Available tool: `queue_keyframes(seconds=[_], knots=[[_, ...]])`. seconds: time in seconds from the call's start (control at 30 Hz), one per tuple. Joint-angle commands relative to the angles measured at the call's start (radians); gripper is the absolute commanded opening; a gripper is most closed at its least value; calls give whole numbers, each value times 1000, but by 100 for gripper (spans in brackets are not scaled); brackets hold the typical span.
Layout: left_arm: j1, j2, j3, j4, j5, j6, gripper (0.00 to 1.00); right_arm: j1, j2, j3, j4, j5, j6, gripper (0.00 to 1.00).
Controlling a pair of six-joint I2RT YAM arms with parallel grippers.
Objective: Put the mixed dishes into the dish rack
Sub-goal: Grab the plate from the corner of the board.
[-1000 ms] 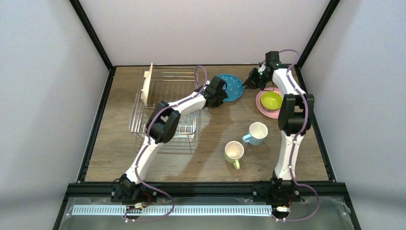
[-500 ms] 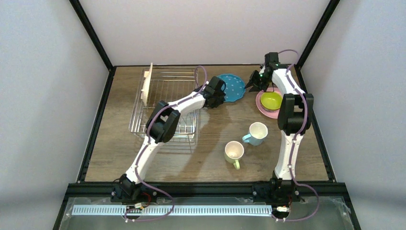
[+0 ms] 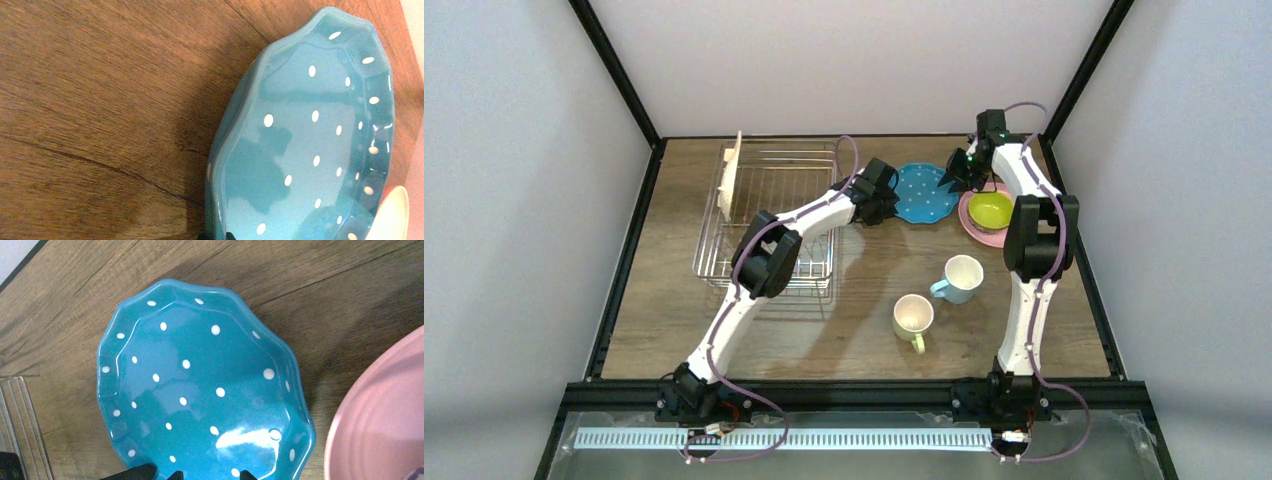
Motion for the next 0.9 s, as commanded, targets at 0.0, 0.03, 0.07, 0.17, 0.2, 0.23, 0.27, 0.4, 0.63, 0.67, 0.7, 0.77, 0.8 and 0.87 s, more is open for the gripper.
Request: queue_keyframes(seconds=[0.0,0.03,0.07,0.17,0.2,0.23,0.27,0.4,0.63,0.67,0.7,0.77,0.8,0.87], knots=[[-4,41,14,-92,-9,14,3,0,12,12,-11,42,-29,64],[-4,39,14,-94,-15,12,3,0,7,15,-11,49,-30,64],[-5,35,15,-94,-19,11,3,0,1,18,-11,53,-32,64],[-3,26,15,-98,-24,4,3,0,-18,33,-17,63,-36,69],[-2,23,14,-100,-26,2,3,0,-21,42,-21,69,-37,69],[-2,19,15,-102,-28,1,3,0,-25,51,-28,78,-38,72],[-1,16,14,-103,-30,0,3,0,-32,56,-30,91,-39,72],[4,-3,14,-107,-41,-7,3,0,-60,59,-28,126,-38,73],[20,-40,14,-122,-54,-8,3,0,-68,58,-31,169,-46,79],[23,-46,14,-124,-57,-6,3,0,-69,55,-30,171,-48,79],[25,-51,14,-126,-58,-5,3,0,-68,53,-28,172,-49,79],[31,-61,14,-129,-61,-4,3,0,-66,50,-27,178,-51,84],[34,-67,14,-131,-62,-3,3,0,-65,48,-27,179,-52,84],[38,-77,15,-134,-63,-3,3,0,-62,42,-23,176,-55,84]])
